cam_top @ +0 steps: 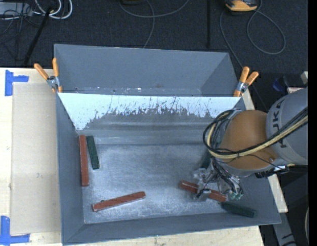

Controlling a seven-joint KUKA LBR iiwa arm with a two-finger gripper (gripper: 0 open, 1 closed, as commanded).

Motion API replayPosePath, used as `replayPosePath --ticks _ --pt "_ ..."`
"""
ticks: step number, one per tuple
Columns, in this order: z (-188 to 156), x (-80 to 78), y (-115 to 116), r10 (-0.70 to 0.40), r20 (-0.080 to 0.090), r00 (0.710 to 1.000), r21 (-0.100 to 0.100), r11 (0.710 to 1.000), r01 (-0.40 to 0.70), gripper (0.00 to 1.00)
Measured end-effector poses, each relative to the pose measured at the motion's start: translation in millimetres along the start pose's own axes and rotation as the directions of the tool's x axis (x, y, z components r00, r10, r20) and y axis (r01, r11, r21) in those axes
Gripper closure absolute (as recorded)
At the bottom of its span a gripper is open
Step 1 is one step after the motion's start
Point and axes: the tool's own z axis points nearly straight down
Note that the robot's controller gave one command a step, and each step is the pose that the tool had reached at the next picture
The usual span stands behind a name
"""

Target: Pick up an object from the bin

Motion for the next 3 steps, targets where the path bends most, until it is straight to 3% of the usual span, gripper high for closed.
replayPosePath --ticks 3 --pt "0.0 0.0 0.1 -0.001 0.000 1.000 0.000 1.000 0.001 1.00"
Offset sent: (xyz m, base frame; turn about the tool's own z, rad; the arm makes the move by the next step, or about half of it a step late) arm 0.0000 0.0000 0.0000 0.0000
